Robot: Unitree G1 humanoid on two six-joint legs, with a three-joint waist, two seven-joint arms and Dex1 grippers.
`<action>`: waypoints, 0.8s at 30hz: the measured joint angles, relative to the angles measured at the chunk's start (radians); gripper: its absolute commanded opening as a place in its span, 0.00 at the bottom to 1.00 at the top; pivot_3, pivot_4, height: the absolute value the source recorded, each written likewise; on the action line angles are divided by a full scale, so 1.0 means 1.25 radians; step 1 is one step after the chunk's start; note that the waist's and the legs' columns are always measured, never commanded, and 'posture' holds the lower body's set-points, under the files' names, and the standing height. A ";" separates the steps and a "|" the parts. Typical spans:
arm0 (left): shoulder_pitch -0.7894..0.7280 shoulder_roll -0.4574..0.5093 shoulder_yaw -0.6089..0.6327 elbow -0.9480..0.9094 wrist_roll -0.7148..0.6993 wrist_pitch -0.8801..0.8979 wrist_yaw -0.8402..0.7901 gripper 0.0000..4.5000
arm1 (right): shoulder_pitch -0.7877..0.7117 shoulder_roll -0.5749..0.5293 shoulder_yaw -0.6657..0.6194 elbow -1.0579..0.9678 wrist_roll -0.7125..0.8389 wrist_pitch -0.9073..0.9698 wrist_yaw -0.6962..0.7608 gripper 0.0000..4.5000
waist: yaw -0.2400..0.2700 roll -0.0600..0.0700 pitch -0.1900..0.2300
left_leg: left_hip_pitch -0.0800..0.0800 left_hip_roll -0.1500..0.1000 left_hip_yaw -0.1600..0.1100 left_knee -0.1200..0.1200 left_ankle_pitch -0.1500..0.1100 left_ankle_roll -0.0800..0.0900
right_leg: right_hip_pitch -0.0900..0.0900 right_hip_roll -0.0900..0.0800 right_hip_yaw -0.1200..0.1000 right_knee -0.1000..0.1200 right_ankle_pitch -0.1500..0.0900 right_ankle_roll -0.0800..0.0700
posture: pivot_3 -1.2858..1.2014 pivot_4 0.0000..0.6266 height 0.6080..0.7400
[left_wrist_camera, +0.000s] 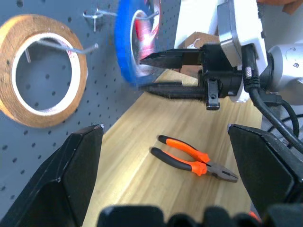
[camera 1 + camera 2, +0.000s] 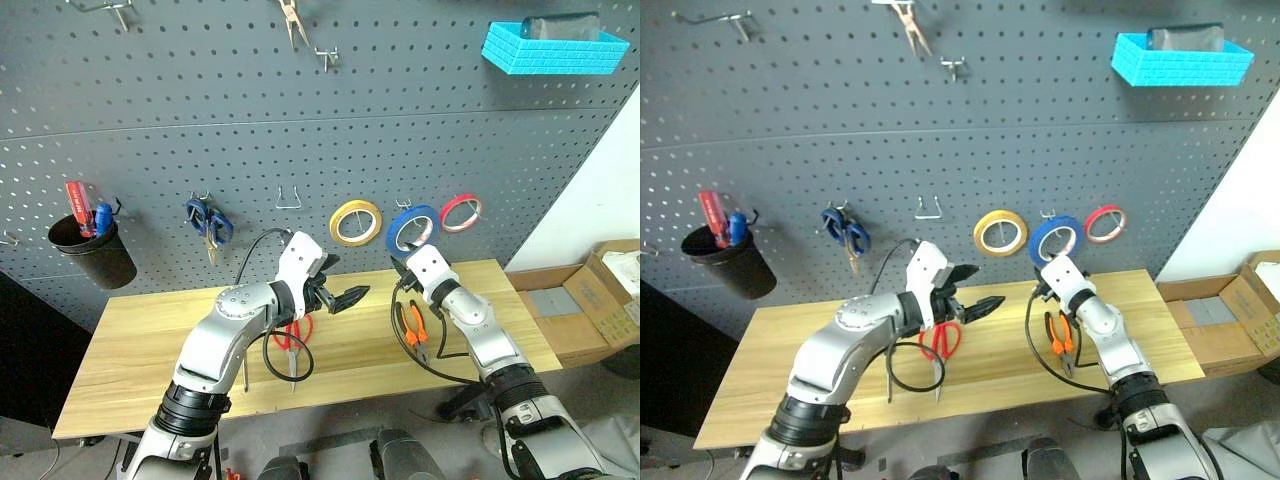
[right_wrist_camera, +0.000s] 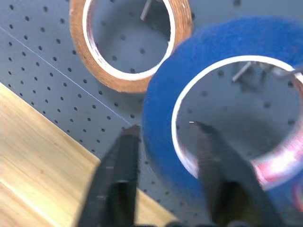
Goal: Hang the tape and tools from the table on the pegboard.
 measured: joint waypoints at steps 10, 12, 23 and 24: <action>0.083 0.026 -0.092 0.013 0.026 -0.074 -0.033 1.00 | 0.178 0.009 0.015 -0.203 0.005 0.180 0.028 1.00 | -0.001 0.002 -0.003 | 0.001 0.000 0.000 0.000 0.000 0.001 | 0.000 0.000 0.001 0.000 0.000 0.000 | 0.46 0.19 1.00; 0.130 0.045 -0.121 0.031 0.041 -0.104 -0.048 1.00 | 0.206 0.019 0.013 -0.241 0.011 0.312 0.041 1.00 | -0.001 0.003 -0.002 | 0.001 0.001 0.000 0.000 0.000 0.001 | 0.000 0.001 0.001 0.001 0.000 0.000 | 0.46 0.22 1.00; 0.188 0.073 -0.166 0.096 0.110 -0.210 -0.065 1.00 | 0.064 0.053 -0.013 -0.267 0.083 0.754 0.066 1.00 | 0.000 0.007 0.028 | 0.001 0.000 0.000 0.000 0.001 0.002 | 0.001 0.002 -0.001 0.001 0.000 -0.001 | 0.48 0.30 1.00; 0.188 0.069 -0.170 0.096 0.111 -0.212 -0.065 1.00 | 0.049 0.052 -0.013 -0.241 0.083 0.758 0.066 1.00 | 0.001 0.007 0.030 | 0.001 0.000 0.000 0.000 0.001 0.002 | 0.001 0.002 -0.001 0.001 0.000 -0.001 | 0.48 0.30 1.00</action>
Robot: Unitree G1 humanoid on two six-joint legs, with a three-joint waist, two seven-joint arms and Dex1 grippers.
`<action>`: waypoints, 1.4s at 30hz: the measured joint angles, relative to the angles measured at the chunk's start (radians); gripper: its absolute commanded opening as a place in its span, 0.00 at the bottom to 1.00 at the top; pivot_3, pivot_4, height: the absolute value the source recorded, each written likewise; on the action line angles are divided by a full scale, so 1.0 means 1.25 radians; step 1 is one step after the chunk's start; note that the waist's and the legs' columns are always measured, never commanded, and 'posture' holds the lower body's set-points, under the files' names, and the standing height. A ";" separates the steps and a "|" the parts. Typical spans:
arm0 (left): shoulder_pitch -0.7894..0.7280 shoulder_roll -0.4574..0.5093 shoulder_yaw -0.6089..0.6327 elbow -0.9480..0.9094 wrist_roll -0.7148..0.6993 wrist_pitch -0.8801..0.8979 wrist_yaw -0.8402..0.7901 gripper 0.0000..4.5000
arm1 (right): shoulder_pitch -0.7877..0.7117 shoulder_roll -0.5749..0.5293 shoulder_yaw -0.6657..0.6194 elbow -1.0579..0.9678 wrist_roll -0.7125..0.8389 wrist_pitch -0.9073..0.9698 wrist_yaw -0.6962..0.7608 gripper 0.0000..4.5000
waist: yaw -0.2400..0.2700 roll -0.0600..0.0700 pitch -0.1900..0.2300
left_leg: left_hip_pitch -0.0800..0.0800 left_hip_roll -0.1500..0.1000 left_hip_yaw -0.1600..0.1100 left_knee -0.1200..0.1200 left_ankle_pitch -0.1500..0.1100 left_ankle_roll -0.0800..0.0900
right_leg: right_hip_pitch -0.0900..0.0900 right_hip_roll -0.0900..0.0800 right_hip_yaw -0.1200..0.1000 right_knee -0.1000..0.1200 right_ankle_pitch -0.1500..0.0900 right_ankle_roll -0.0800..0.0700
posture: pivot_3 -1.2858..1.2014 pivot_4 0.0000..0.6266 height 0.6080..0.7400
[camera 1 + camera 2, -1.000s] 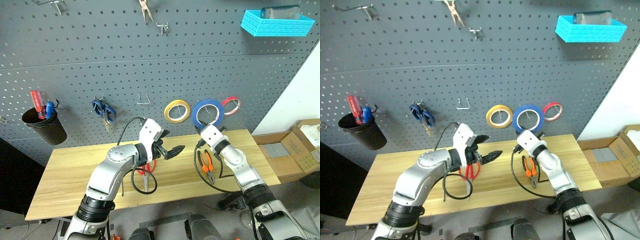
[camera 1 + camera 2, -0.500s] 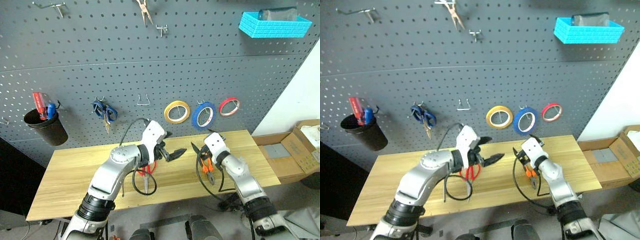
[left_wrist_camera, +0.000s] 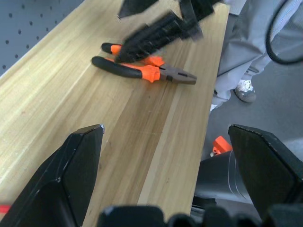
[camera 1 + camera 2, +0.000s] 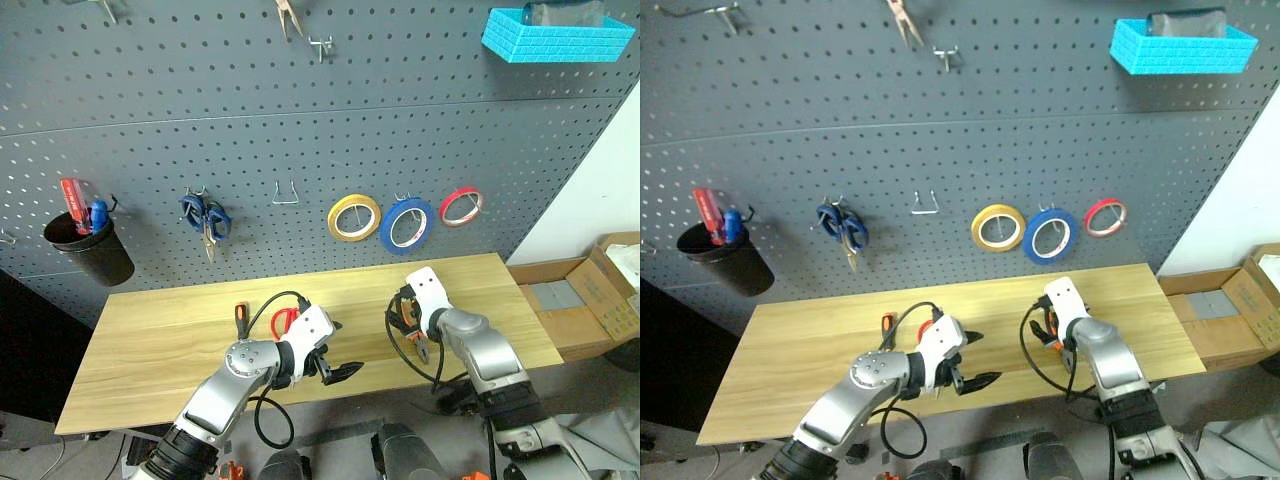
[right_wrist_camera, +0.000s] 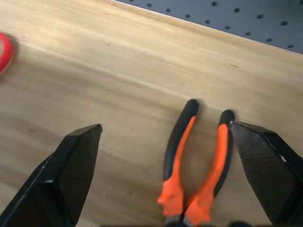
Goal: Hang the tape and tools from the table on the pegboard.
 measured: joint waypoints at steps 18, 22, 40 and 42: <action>0.098 -0.008 0.049 -0.101 -0.031 0.085 0.062 1.00 | -0.121 0.041 -0.105 0.260 0.025 0.017 -0.114 1.00 | 0.031 -0.001 0.034 | -0.002 0.001 0.000 -0.001 -0.002 0.002 | -0.002 -0.003 -0.001 -0.001 0.000 0.000 | 0.51 0.35 1.00; 0.085 -0.011 0.059 -0.104 -0.044 0.099 0.063 1.00 | -0.150 0.060 -0.125 0.311 0.049 0.027 -0.123 1.00 | 0.040 -0.001 0.037 | -0.003 0.001 0.000 -0.002 -0.002 0.002 | -0.002 -0.003 -0.001 -0.002 -0.001 0.000 | 0.51 0.35 1.00; 0.040 -0.003 0.063 -0.104 -0.053 0.120 0.052 1.00 | -0.223 0.029 -0.120 0.444 0.048 -0.019 -0.106 0.59 | 0.042 -0.001 0.040 | -0.005 0.000 -0.001 -0.002 -0.002 0.002 | -0.003 -0.004 -0.002 -0.003 -0.001 0.000 | 0.51 0.32 1.00; 0.032 -0.004 0.063 -0.102 -0.053 0.120 0.050 1.00 | -0.222 0.023 -0.107 0.440 0.047 -0.019 -0.091 0.59 | 0.042 -0.001 0.040 | -0.005 0.000 -0.001 -0.002 -0.002 0.002 | -0.004 -0.004 -0.002 -0.003 -0.001 0.000 | 0.51 0.30 1.00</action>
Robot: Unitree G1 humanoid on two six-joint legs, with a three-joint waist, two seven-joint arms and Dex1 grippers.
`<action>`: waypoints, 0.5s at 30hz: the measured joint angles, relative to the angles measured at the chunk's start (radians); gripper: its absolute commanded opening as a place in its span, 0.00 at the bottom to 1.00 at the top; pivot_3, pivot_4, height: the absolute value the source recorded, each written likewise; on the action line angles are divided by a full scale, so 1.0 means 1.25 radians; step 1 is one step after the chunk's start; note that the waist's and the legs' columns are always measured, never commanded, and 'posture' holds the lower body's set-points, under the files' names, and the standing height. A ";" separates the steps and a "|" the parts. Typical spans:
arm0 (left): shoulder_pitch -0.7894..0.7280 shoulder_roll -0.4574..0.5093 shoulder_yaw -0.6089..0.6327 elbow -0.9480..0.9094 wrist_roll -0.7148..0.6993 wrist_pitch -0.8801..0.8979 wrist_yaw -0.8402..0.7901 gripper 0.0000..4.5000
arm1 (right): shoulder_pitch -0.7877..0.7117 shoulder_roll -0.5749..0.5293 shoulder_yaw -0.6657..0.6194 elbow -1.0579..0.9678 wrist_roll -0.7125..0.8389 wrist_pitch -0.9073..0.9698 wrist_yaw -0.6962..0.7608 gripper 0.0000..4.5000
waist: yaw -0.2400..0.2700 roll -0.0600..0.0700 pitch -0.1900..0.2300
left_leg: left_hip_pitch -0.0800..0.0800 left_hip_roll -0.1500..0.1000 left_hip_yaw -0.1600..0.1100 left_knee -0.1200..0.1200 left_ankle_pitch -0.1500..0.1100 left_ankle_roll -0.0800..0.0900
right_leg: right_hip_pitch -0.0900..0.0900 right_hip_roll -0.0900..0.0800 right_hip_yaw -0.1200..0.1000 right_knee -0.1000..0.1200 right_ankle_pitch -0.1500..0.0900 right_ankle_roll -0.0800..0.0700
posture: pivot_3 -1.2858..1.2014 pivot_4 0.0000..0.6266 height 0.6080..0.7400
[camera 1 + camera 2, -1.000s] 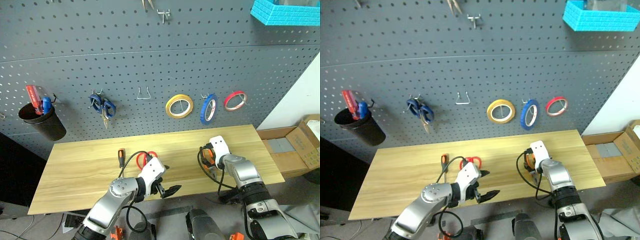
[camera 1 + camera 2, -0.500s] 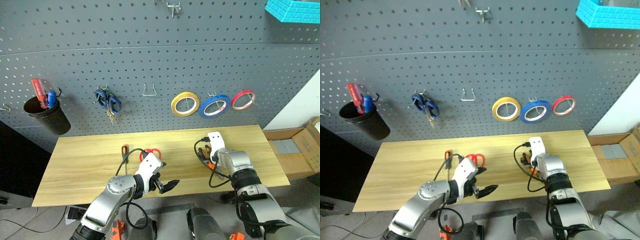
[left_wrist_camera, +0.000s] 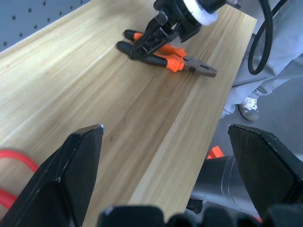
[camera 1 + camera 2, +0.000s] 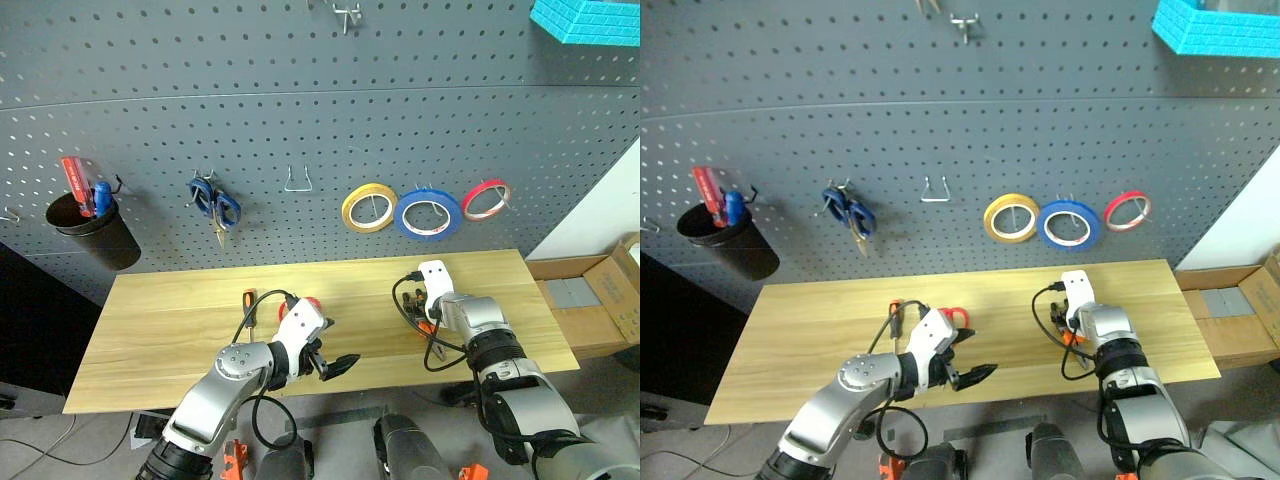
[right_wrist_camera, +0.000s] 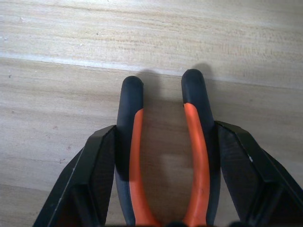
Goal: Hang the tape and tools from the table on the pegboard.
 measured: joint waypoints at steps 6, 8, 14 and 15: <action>-0.005 -0.021 0.028 0.000 -0.026 0.018 0.017 1.00 | 0.068 -0.025 0.062 -0.193 0.014 0.000 0.119 0.59 | 0.001 0.000 0.000 | -0.011 0.000 0.000 0.000 0.000 -0.001 | -0.012 -0.001 0.000 0.002 0.000 0.000 | 0.50 0.26 1.00; 0.007 -0.031 0.060 -0.014 -0.044 0.032 0.038 1.00 | 0.094 -0.021 0.070 -0.289 0.041 0.001 0.157 0.59 | 0.000 0.000 0.000 | -0.011 0.001 0.000 0.000 0.000 -0.001 | -0.012 -0.003 0.000 0.001 0.000 0.000 | 0.50 0.25 1.00; 0.165 -0.056 0.099 -0.169 -0.089 0.085 0.108 1.00 | 0.128 0.077 0.089 -0.534 0.100 0.001 0.166 0.59 | 0.001 0.000 -0.002 | -0.012 0.000 0.000 -0.001 -0.001 -0.003 | -0.013 -0.006 0.000 0.000 0.000 0.000 | 0.51 0.19 1.00; 0.179 -0.070 0.110 -0.195 -0.093 0.087 0.131 1.00 | 0.124 0.107 0.097 -0.564 0.110 0.000 0.160 0.59 | 0.002 0.000 -0.002 | -0.013 0.000 0.000 0.000 -0.001 -0.003 | -0.014 -0.006 -0.001 0.001 0.000 0.000 | 0.51 0.19 1.00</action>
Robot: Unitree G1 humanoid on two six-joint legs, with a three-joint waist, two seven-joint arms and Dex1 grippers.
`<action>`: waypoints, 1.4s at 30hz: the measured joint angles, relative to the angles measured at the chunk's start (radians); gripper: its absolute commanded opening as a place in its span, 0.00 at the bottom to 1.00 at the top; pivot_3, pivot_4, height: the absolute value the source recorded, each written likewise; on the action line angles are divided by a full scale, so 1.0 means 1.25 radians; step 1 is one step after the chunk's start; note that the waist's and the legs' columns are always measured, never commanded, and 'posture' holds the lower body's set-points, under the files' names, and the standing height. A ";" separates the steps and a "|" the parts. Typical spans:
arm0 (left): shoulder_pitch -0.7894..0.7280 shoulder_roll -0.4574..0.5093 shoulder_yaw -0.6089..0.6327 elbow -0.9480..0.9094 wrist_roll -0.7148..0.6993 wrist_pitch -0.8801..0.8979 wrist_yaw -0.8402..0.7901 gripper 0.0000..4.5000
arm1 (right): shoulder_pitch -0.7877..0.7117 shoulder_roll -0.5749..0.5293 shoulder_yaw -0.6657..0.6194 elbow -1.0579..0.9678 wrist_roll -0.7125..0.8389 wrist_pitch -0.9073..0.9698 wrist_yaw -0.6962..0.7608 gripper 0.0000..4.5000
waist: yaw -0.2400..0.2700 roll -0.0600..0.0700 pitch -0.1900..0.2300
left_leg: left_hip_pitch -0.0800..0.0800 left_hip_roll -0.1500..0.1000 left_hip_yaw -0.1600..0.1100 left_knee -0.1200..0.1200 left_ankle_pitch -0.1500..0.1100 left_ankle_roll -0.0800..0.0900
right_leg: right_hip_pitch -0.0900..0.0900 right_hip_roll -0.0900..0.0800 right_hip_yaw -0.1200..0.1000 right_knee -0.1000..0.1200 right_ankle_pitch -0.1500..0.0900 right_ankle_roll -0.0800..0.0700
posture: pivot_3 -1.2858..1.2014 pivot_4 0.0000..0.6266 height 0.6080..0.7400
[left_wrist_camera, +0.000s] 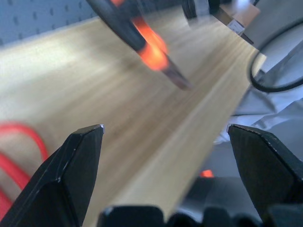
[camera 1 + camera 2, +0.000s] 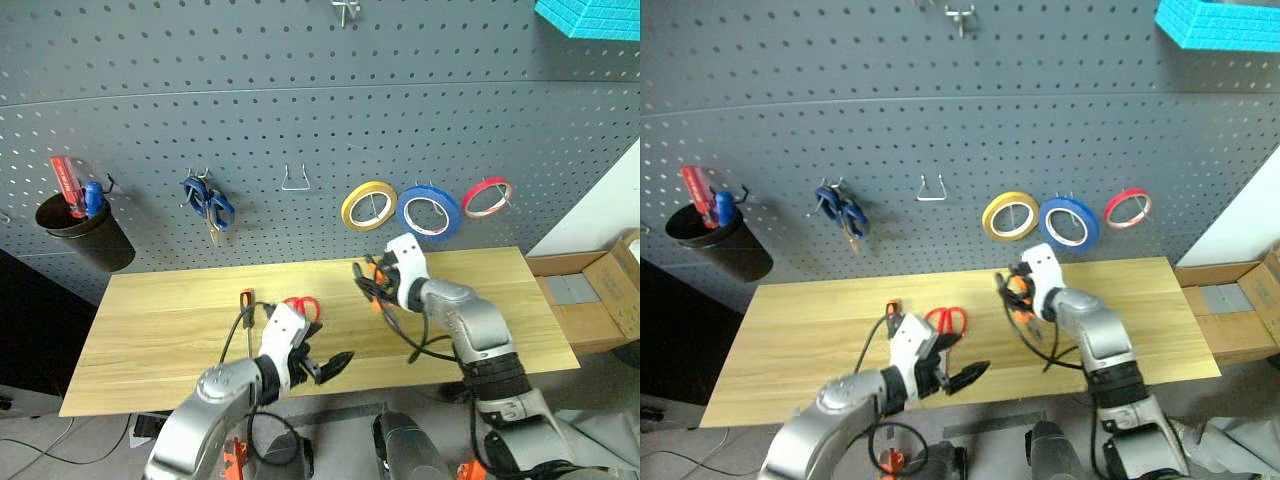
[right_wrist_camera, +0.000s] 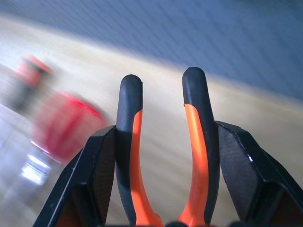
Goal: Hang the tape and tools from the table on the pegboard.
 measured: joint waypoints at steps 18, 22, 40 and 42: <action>-0.046 -0.049 0.191 -0.135 0.014 -0.004 0.231 1.00 | -0.259 0.149 0.000 0.028 -0.008 -0.494 -0.070 0.59 | 0.046 -0.011 -0.013 | 0.000 -0.002 -0.001 0.001 0.003 -0.006 | 0.001 0.002 -0.004 0.001 0.000 0.000 | 0.54 0.19 1.00; -0.123 -0.045 0.189 -0.093 0.005 -0.001 0.227 1.00 | -0.308 0.156 -0.022 0.163 -0.023 -0.631 -0.116 0.59 | 0.046 -0.012 -0.014 | 0.000 -0.002 -0.001 0.001 0.004 -0.006 | 0.001 0.002 -0.005 0.001 0.001 0.000 | 0.54 0.21 1.00; -0.202 -0.019 0.181 -0.019 0.005 -0.005 0.211 1.00 | -0.400 0.165 -0.037 0.536 -0.043 -0.923 -0.241 0.59 | 0.041 -0.010 -0.012 | 0.001 -0.001 0.000 0.000 0.004 -0.006 | 0.000 0.000 -0.004 0.002 0.000 -0.001 | 0.56 0.26 1.00; -0.202 -0.019 0.181 -0.019 0.005 -0.005 0.211 1.00 | -0.418 0.167 -0.042 0.535 -0.042 -0.924 -0.246 0.59 | 0.041 -0.010 -0.012 | 0.001 -0.001 -0.001 0.000 0.004 -0.006 | 0.000 0.000 -0.004 0.002 0.000 -0.001 | 0.56 0.25 1.00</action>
